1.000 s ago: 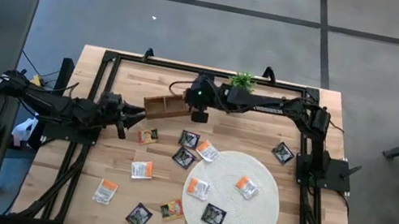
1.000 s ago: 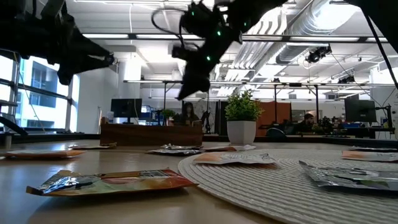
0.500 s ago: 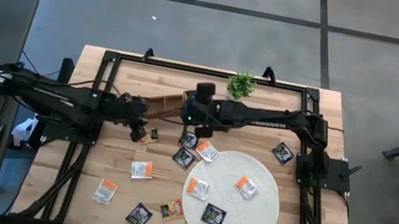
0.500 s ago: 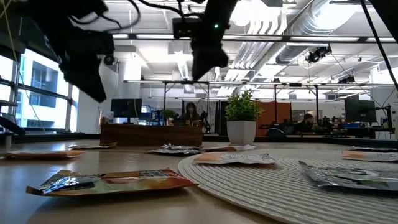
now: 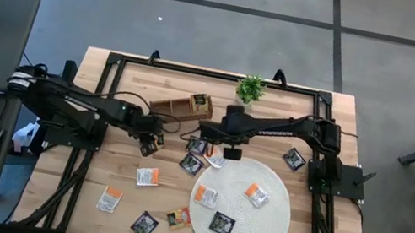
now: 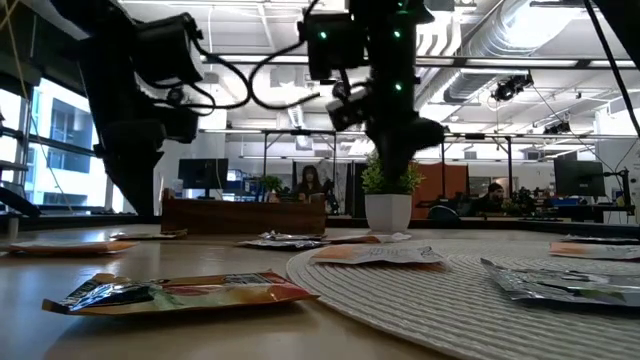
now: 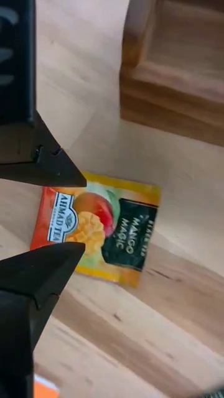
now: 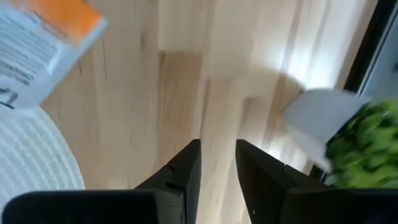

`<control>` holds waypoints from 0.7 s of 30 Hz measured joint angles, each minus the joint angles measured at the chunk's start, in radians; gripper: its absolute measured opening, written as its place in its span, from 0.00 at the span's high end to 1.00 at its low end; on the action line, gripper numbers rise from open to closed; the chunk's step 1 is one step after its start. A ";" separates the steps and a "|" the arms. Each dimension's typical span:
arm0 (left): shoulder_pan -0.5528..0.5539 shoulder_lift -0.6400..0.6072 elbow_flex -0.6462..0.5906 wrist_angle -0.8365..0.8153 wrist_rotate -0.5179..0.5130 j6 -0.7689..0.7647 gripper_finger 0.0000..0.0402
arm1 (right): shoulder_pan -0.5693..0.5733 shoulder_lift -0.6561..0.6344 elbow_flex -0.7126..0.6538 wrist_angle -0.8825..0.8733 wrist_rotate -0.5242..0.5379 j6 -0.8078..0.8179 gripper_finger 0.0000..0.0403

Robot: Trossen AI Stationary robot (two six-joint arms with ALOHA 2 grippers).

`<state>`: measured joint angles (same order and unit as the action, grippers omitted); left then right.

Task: Pick & Place Tea
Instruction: Put the orange tea bag into the right section of the wooden organizer

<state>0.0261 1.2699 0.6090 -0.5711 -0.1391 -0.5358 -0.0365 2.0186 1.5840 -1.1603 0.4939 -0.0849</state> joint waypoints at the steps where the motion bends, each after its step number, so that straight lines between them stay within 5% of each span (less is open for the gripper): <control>1: 0.000 0.016 0.000 0.013 -0.001 0.000 0.62 | 0.005 -0.008 -0.026 0.002 0.009 0.015 0.77; 10: 0.000 0.154 0.006 0.088 -0.005 0.012 0.62 | 0.056 -0.256 -0.297 0.210 0.009 0.130 0.79; 13: 0.000 0.180 0.006 0.090 -0.003 -0.010 0.67 | 0.066 -0.364 -0.432 0.458 -0.049 0.140 0.79; 21: 0.000 0.162 0.001 0.123 0.004 -0.155 0.98 | 0.043 -0.497 -0.808 1.364 -0.318 0.056 0.79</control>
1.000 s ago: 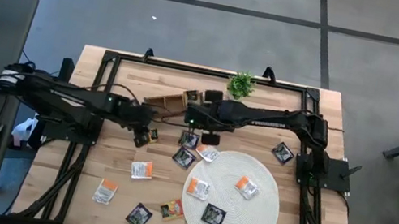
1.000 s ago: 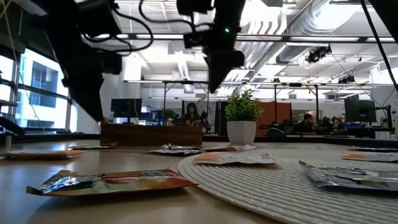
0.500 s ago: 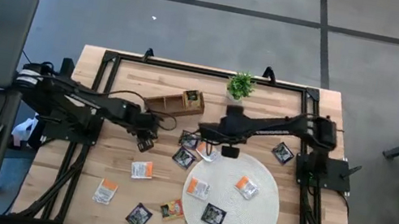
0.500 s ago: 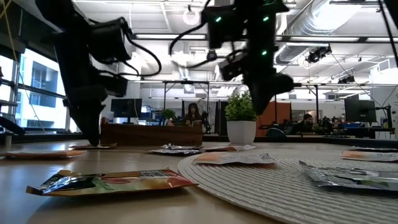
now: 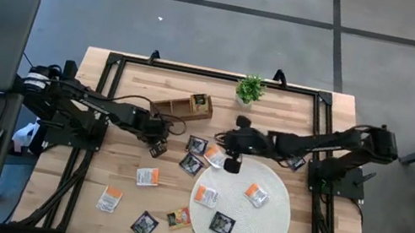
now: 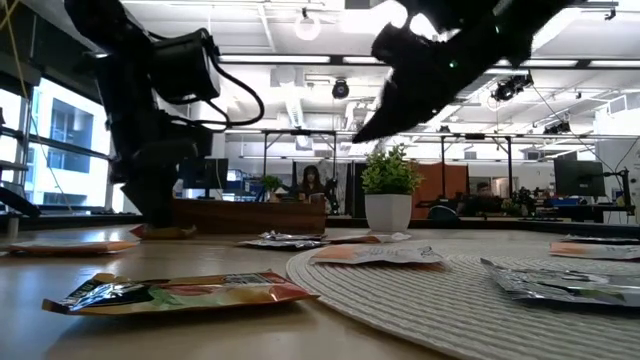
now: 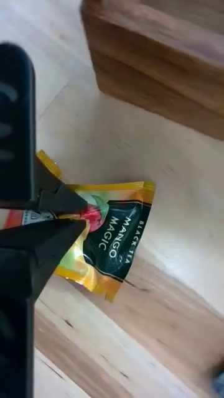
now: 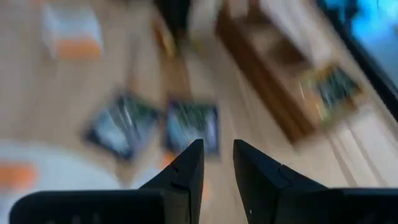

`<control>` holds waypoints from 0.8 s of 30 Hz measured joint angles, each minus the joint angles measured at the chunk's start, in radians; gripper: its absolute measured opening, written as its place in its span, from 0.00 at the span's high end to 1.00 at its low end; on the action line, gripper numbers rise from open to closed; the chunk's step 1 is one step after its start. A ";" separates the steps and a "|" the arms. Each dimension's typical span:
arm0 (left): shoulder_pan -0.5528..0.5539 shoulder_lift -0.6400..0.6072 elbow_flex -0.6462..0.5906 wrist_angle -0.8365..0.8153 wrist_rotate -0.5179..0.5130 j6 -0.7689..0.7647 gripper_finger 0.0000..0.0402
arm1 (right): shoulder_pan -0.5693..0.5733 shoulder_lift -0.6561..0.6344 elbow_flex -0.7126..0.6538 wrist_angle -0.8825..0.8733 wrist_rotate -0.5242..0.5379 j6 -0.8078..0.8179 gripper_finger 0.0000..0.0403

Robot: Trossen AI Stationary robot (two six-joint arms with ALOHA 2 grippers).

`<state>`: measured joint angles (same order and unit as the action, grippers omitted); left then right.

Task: Pick & Place Tea
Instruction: Put the orange tea bag into the right section of the wooden organizer

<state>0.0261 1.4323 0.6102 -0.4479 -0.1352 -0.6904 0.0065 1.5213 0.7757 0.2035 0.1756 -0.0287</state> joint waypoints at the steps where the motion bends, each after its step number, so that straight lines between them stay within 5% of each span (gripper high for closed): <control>1: 0.000 -0.015 -0.001 0.011 -0.002 -0.019 0.97 | -0.007 0.006 -0.038 0.128 -0.029 0.004 0.79; 4: 0.000 -0.051 -0.007 0.069 0.000 -0.060 0.94 | -0.025 0.054 -0.113 0.450 -0.097 0.061 0.79; 7: -0.001 -0.084 -0.005 0.179 -0.026 -0.081 0.97 | -0.040 0.120 -0.119 0.582 -0.095 0.167 0.79; 15: -0.001 -0.114 -0.004 0.436 -0.234 0.004 0.98 | -0.077 0.263 0.009 0.578 -0.069 0.343 0.79; 24: -0.001 -0.112 -0.003 0.601 -0.482 0.178 0.98 | -0.148 0.267 0.091 0.556 -0.009 0.413 0.79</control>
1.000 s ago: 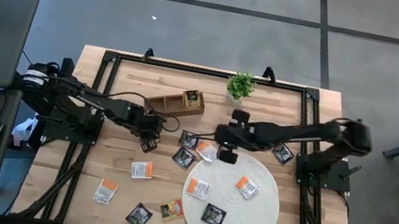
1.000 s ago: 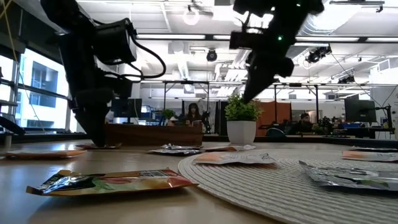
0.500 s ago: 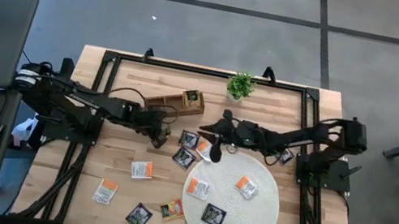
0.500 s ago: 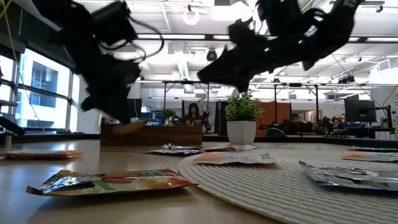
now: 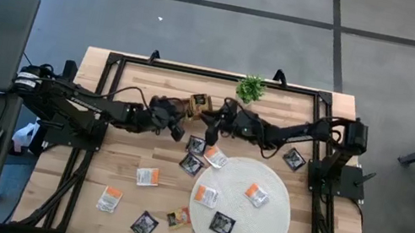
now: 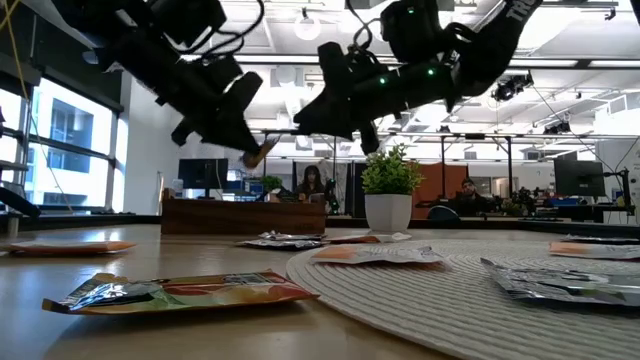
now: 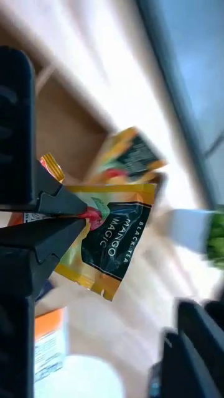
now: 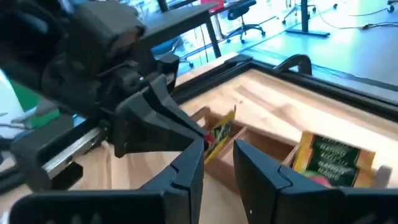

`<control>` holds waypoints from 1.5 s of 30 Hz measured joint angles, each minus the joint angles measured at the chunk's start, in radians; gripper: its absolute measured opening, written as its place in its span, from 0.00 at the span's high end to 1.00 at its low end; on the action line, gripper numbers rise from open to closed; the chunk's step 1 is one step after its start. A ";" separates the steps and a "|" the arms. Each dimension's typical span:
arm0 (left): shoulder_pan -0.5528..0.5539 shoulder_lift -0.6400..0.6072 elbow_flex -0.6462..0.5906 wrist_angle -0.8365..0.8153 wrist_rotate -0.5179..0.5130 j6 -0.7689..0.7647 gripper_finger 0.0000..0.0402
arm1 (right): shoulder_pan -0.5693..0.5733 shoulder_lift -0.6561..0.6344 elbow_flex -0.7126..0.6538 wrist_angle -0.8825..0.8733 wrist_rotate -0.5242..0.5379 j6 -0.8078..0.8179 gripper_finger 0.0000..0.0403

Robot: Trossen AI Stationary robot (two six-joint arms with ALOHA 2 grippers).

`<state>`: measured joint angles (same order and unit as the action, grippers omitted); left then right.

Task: Pick & Place Tea
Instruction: Put the orange tea bag into the right section of the wooden organizer

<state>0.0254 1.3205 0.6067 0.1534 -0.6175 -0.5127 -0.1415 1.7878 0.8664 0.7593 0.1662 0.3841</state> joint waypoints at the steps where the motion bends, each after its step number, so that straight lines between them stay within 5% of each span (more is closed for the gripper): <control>1: 0.000 0.000 0.000 0.029 -0.022 0.040 0.98 | -0.006 0.000 0.005 -0.002 -0.004 -0.009 0.79; 7: 0.000 0.000 0.001 0.180 -0.047 0.211 0.98 | -0.034 0.000 0.030 0.005 -0.029 -0.023 0.79; 15: 0.001 0.000 0.002 0.189 -0.073 0.225 0.98 | -0.028 0.000 0.051 0.048 -0.092 -0.062 0.79; 45: 0.000 0.000 0.002 0.287 -0.054 0.303 0.98 | -0.055 0.000 0.049 0.064 0.027 -0.236 0.80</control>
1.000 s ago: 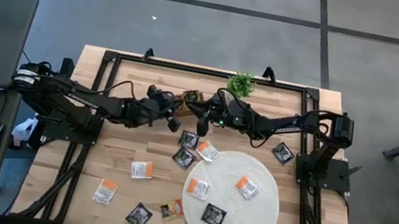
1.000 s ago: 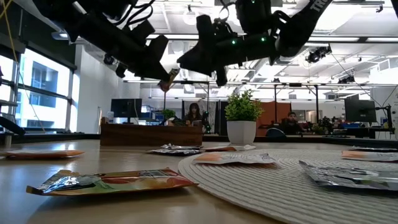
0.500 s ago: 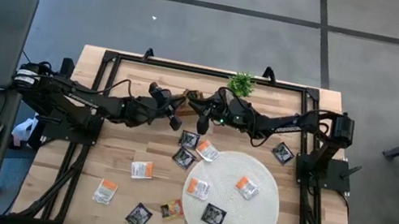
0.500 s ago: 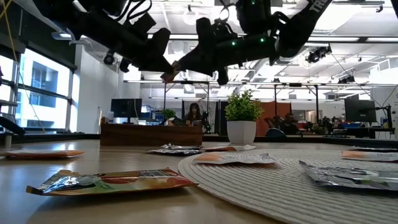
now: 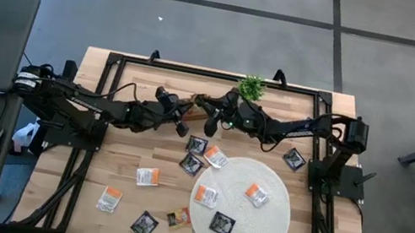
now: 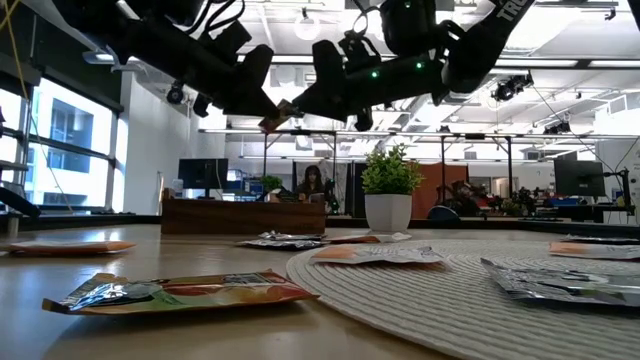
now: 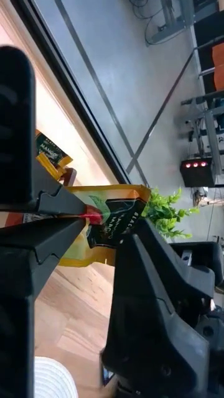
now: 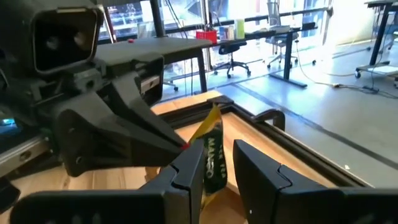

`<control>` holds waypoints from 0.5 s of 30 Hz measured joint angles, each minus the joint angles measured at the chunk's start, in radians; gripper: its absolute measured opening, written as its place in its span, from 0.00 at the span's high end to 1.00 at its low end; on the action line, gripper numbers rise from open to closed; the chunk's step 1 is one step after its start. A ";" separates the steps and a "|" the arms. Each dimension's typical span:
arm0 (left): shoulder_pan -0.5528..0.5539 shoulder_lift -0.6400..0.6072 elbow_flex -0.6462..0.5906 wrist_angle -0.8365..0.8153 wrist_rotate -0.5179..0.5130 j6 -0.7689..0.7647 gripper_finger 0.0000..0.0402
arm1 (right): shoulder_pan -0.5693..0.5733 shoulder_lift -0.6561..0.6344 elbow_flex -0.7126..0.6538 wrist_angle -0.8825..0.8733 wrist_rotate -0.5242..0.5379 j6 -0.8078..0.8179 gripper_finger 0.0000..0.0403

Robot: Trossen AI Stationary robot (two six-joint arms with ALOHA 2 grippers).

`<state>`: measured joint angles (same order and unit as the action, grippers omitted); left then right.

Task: Pick & Place Tea
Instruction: Put the orange tea bag into the right section of the wooden organizer

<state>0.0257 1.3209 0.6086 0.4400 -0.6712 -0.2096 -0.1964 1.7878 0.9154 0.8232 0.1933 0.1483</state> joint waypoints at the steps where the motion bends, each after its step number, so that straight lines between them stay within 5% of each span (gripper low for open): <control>1: 0.000 0.000 0.000 -0.001 0.000 0.000 0.98 | -0.001 0.000 0.000 0.004 0.000 -0.003 0.80; 15: 0.000 0.000 0.000 0.073 -0.001 0.034 0.98 | -0.002 0.000 0.000 -0.041 -0.031 0.025 0.80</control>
<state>0.0254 1.3205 0.6086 0.5130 -0.6721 -0.1761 -0.1987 1.7874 0.9154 0.7818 0.1623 0.1736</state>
